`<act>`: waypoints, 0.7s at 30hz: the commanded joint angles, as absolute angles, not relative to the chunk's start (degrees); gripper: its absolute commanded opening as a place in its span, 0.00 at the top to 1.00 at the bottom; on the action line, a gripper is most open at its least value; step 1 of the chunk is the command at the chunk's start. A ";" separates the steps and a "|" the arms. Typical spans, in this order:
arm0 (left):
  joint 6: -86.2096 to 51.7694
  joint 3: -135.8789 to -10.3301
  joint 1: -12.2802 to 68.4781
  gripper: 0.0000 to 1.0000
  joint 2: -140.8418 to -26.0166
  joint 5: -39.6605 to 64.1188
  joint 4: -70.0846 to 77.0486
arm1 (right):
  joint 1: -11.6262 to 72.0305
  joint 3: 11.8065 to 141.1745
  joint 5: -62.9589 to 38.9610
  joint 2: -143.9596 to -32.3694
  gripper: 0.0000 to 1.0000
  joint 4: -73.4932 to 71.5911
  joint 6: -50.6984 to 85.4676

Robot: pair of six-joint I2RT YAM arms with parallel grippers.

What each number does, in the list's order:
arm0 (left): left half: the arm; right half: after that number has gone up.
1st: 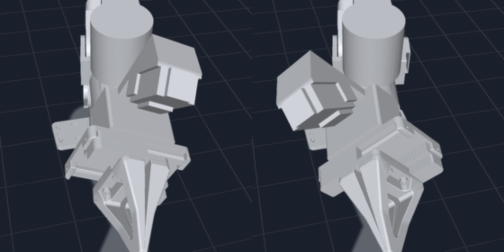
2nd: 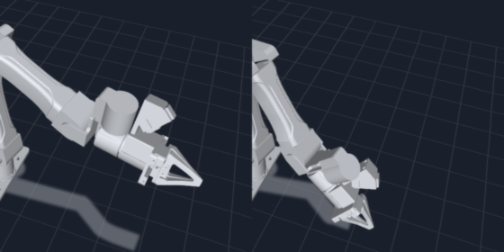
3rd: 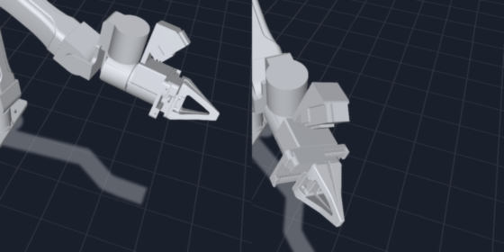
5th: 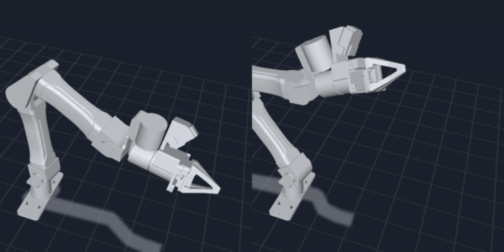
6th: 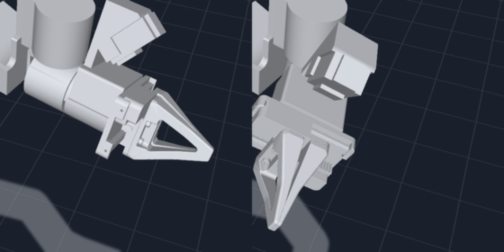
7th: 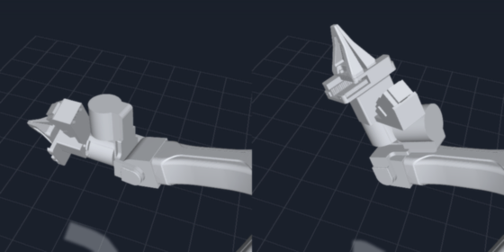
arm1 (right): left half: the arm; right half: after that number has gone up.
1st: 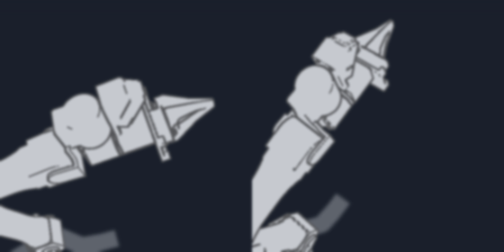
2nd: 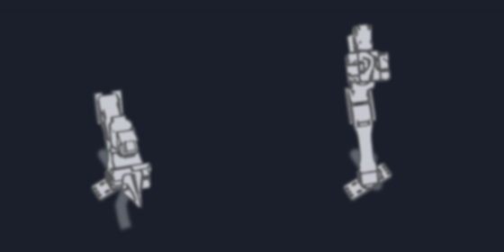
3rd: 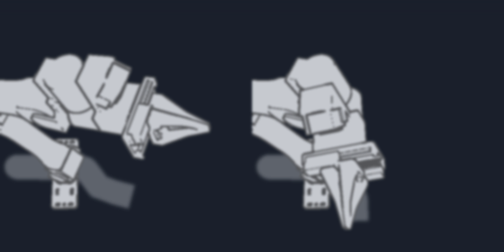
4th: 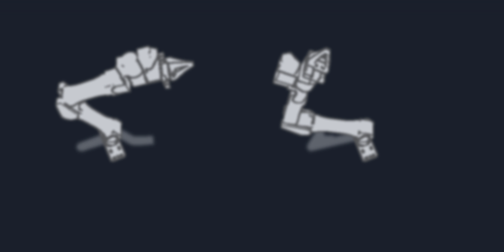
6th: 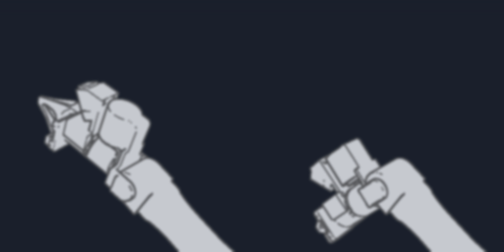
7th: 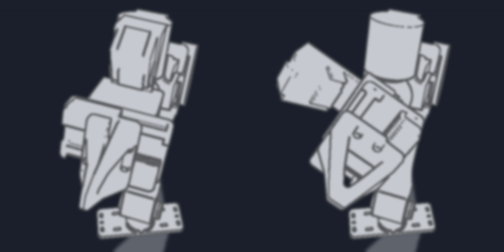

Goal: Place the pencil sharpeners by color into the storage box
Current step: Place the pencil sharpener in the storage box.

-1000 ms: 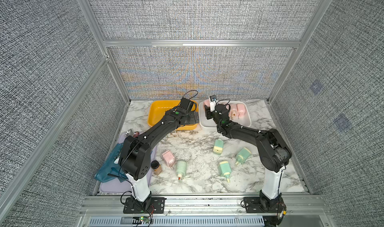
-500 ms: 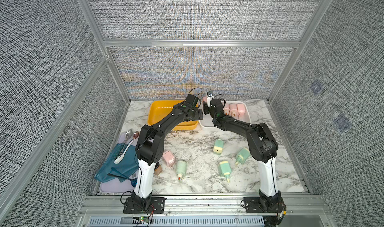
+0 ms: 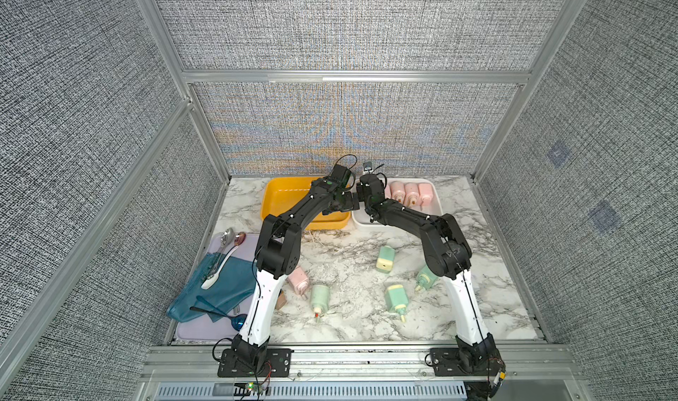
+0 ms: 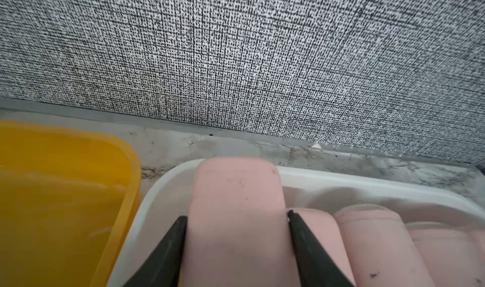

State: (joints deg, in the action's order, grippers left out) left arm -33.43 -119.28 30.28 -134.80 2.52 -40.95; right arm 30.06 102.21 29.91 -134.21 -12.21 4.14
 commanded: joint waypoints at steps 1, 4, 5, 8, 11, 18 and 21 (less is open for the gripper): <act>-33.75 -120.33 30.41 0.01 -135.90 3.62 -41.31 | 30.41 103.05 31.32 -134.73 1.00 -11.88 7.04; -33.82 -119.98 30.34 0.01 -136.01 3.19 -41.40 | 30.18 103.18 31.25 -135.17 1.00 -12.37 7.90; -33.84 -119.82 30.35 0.01 -136.11 3.04 -41.40 | 30.13 103.18 30.96 -135.34 1.00 -12.53 7.98; -33.84 -119.45 30.37 0.01 -136.31 2.42 -41.74 | 29.97 103.12 29.93 -135.79 1.00 -12.83 7.91; -33.76 -118.85 30.36 0.01 -136.32 2.11 -41.88 | 29.80 102.83 29.53 -136.05 0.98 -13.09 8.54; -33.73 -117.88 30.12 0.01 -136.38 2.29 -42.00 | 29.52 103.19 29.51 -137.35 0.87 -13.03 9.24; -33.68 -117.45 30.03 0.01 -136.14 2.19 -42.06 | 29.54 103.18 30.37 -137.37 0.81 -12.89 8.39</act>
State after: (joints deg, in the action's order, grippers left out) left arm -33.50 -117.75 30.22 -136.11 2.55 -41.67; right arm 29.58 102.74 29.17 -137.47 -10.92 8.58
